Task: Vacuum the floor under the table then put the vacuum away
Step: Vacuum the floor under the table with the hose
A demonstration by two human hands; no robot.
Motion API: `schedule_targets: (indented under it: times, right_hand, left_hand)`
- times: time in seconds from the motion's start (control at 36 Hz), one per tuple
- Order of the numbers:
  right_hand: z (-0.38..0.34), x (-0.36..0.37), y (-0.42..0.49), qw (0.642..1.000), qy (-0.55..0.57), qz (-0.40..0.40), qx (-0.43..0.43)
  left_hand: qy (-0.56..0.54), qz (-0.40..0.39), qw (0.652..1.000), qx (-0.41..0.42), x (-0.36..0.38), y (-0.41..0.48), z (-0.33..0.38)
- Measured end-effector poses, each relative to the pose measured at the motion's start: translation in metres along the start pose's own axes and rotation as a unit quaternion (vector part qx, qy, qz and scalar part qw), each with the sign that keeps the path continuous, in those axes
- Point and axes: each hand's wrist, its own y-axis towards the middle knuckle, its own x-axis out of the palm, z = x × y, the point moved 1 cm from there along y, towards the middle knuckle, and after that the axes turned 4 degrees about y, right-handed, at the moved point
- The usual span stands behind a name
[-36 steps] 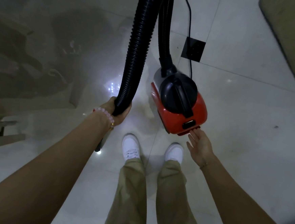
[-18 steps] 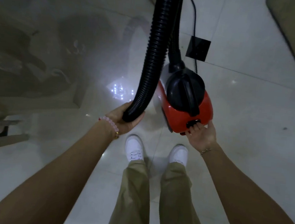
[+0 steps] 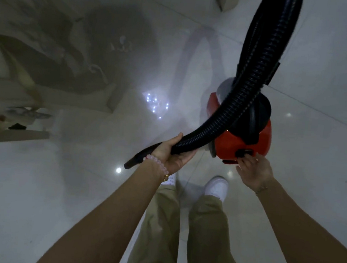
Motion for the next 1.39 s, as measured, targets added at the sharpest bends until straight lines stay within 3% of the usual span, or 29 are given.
schedule_targets:
  times: [0.14, 0.19, 0.25, 0.31, 0.33, 0.39, 0.44, 0.47, 0.53, 0.64, 0.69, 0.81, 0.89, 1.11, 1.25, 1.39]
  right_hand:
    - [-0.002, 0.025, -0.081, 0.969, -0.233, -0.038, -0.071]
    - [-0.004, 0.046, -0.129, 0.936, -0.322, -0.064, -0.125]
    - [-0.005, 0.068, -0.178, 0.875, -0.414, -0.106, -0.226]
    - [-0.008, 0.091, -0.224, 0.771, -0.503, -0.158, -0.357]
    - [-0.013, 0.102, -0.241, 0.696, -0.544, -0.177, -0.433]
    - [-0.024, 0.125, -0.258, 0.506, -0.634, -0.188, -0.554]
    - [-0.039, 0.144, -0.253, 0.327, -0.724, -0.153, -0.587]
    - [-0.044, 0.151, -0.248, 0.267, -0.759, -0.128, -0.579]
    - [-0.051, 0.162, -0.235, 0.209, -0.803, -0.097, -0.549]
    - [-0.059, 0.19, -0.224, 0.191, -0.828, -0.09, -0.519]
    - [-0.063, 0.205, -0.227, 0.225, -0.838, -0.109, -0.486]
    - [-0.064, 0.227, -0.237, 0.327, -0.818, -0.127, -0.456]
    - [-0.063, 0.238, -0.24, 0.369, -0.826, -0.121, -0.408]
    - [-0.067, 0.243, -0.225, 0.369, -0.864, -0.117, -0.323]
    - [-0.059, 0.248, -0.217, 0.324, -0.874, -0.138, -0.334]
    - [-0.047, 0.249, -0.202, 0.307, -0.886, -0.167, -0.304]
  left_hand:
    - [-0.025, 0.008, 0.999, 0.034, 0.004, -0.03, -0.004]
    - [-0.019, 0.004, 0.999, 0.047, 0.007, -0.044, -0.002]
    - [0.0, 0.009, 0.998, 0.062, 0.01, -0.057, 0.001]
    - [0.018, 0.015, 0.997, 0.078, 0.013, -0.068, 0.005]
    - [0.029, 0.017, 0.996, 0.085, 0.014, -0.074, 0.007]
    - [0.052, 0.022, 0.994, 0.097, 0.016, -0.084, 0.012]
    - [0.073, 0.025, 0.992, 0.104, 0.018, -0.094, 0.017]
    - [0.082, 0.025, 0.991, 0.105, 0.019, -0.098, 0.02]
    - [0.09, 0.031, 0.989, 0.11, 0.022, -0.106, 0.028]
    - [0.046, 0.001, 0.989, 0.139, 0.025, -0.121, 0.047]
    - [-0.024, -0.029, 0.988, 0.147, 0.025, -0.129, 0.056]
    - [-0.138, -0.092, 0.973, 0.16, 0.028, -0.138, 0.077]
    - [-0.188, -0.136, 0.959, 0.166, 0.033, -0.138, 0.093]
    - [-0.014, -0.068, 0.985, 0.16, 0.057, -0.133, 0.121]
    - [0.05, 0.014, 0.987, 0.155, 0.055, -0.121, 0.124]
    - [0.115, 0.089, 0.977, 0.158, 0.046, -0.111, 0.124]
